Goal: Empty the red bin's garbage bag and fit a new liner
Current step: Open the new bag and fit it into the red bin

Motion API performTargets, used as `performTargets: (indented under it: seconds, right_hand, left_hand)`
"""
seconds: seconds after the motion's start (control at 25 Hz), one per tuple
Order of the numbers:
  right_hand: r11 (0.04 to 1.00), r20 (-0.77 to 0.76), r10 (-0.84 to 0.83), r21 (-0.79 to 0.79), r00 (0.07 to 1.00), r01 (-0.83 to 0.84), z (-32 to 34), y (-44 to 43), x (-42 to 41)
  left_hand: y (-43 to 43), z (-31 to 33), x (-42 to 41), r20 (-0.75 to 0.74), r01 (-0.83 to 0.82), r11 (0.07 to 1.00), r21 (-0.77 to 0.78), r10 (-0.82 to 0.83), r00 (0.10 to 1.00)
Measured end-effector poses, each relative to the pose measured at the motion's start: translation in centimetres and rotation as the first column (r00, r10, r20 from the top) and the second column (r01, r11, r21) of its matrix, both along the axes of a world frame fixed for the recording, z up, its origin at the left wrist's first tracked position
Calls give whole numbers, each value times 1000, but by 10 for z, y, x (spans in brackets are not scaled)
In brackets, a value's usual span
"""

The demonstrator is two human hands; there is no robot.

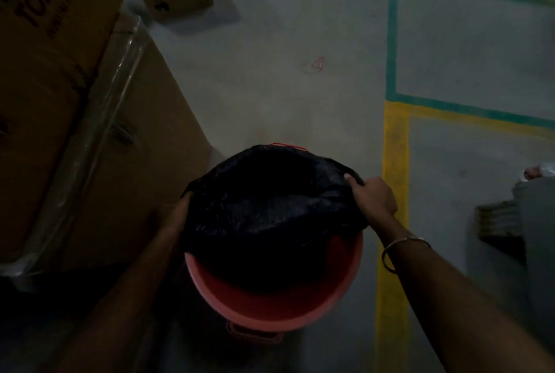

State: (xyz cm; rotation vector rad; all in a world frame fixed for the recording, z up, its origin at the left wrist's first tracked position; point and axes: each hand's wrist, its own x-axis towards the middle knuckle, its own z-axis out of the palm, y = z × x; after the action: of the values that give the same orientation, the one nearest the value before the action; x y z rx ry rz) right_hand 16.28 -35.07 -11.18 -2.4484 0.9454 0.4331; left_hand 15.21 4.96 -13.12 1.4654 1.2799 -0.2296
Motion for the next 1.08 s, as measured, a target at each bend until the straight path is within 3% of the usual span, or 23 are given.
performTargets:
  seconds: [0.08, 0.16, 0.24, 0.32, 0.4, 0.48, 0.64, 0.72, 0.84, 0.92, 1.0, 1.08]
  right_hand:
    - [978, 59, -97, 189, 994, 84, 13, 2, -29]
    - [863, 61, -297, 444, 953, 241, 20, -2, -53]
    - [684, -20, -446, 637, 895, 355, 28, -6, -74]
    - [527, -107, -513, 744, 852, 411, 34, -4, -90]
    - [409, -168, -552, 799, 817, 441, 39, -2, -105]
    - [349, -198, -569, 821, 798, 452, 39, 3, -116]
    - [387, -147, -678, 761, 720, 520, 31, 17, -124]
    - [487, -101, -688, 670, 719, 560, 24, 24, -130]
    - [634, -104, -607, 535, 788, 559, 7, 32, -144]
    - [602, -152, -604, 556, 782, 573, 1, 39, -150]
    - [492, -175, -659, 636, 732, 595, -3, 47, -154]
    - [482, -114, -698, 655, 707, 582, -6, 54, -156]
  left_hand:
    - [4, 9, -33, -205, 217, 976, -23, -218, 954]
    - [13, 12, -78, -141, 243, 964, -112, -257, 956]
    - [7, 17, -109, -87, 83, 958, -274, -110, 990]
    - [0, 21, -127, -80, -115, 881, -459, 88, 993]
    - [-7, 26, -138, -75, -268, 796, -544, 272, 959]
    - [-12, 26, -148, -87, -329, 756, -566, 342, 936]
    - [-30, 30, -165, 19, -202, 701, -684, 294, 956]
    - [-44, 32, -177, 98, -115, 751, -651, 233, 967]
    - [-58, 15, -204, 160, -65, 829, -555, 183, 970]
    - [-60, 10, -212, 168, -121, 785, -607, 275, 947]
    - [-64, 9, -218, 105, -200, 744, -638, 341, 934]
    - [-76, 10, -224, 102, -191, 738, -647, 332, 938]
